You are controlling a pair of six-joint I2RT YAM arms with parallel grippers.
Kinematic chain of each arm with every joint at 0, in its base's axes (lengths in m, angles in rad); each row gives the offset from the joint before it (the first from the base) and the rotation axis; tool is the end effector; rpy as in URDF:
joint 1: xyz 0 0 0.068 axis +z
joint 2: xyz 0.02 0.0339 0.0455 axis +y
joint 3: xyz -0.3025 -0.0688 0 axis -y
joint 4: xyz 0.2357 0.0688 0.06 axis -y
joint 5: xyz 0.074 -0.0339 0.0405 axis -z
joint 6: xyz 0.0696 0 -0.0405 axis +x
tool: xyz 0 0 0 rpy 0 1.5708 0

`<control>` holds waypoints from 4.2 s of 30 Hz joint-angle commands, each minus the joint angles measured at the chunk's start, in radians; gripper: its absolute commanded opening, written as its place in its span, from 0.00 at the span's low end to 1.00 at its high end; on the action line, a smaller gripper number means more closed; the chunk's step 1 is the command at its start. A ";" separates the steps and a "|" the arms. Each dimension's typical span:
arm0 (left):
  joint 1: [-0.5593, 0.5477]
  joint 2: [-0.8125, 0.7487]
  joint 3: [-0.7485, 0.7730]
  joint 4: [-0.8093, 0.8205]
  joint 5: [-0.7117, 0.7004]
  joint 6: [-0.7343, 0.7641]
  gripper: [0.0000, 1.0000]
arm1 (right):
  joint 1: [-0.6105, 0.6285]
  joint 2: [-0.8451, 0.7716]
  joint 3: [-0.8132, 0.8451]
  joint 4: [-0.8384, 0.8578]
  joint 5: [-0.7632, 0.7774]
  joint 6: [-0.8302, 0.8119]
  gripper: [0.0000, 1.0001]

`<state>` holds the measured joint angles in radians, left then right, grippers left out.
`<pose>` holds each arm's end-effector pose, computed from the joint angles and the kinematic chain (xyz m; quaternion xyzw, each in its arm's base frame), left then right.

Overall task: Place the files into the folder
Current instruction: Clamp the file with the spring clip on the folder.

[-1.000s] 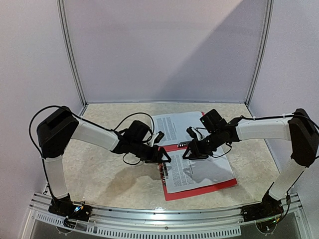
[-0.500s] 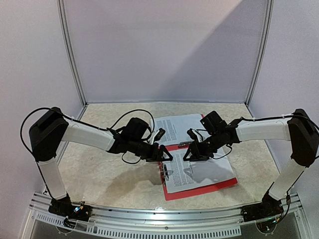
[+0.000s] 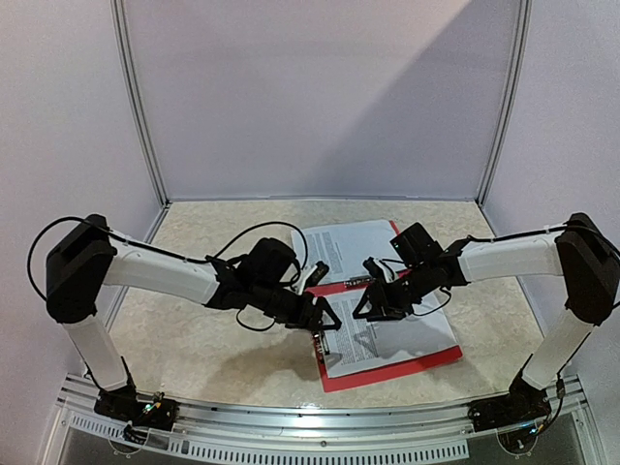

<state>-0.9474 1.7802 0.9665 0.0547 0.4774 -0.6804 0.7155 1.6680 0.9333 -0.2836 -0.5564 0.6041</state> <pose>0.1999 -0.3328 0.1858 0.2113 0.8723 -0.4281 0.1055 0.2282 0.2471 0.1878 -0.1263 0.9195 0.3695 0.0453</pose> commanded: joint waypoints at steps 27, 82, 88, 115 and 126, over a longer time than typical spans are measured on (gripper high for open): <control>0.019 -0.021 0.020 -0.343 -0.495 -0.082 0.51 | 0.164 0.230 0.064 0.392 -0.251 0.421 0.30; 0.005 0.038 0.054 -0.272 -0.410 -0.096 0.49 | 0.183 0.230 -0.047 0.352 -0.244 0.386 0.08; -0.010 0.080 0.053 -0.216 -0.373 -0.125 0.49 | 0.187 0.228 -0.045 0.286 -0.195 0.322 0.07; -0.059 0.264 0.192 -0.307 -0.400 -0.120 0.26 | 0.190 0.210 -0.028 0.168 -0.136 0.232 0.04; -0.069 0.339 0.228 -0.332 -0.398 -0.096 0.18 | 0.189 0.175 -0.046 0.035 -0.017 0.146 0.03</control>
<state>-0.9886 2.0258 1.2198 -0.1764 0.0856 -0.7933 0.8986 1.8477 0.9112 -0.1070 -0.7090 0.8085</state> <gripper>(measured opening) 0.189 0.032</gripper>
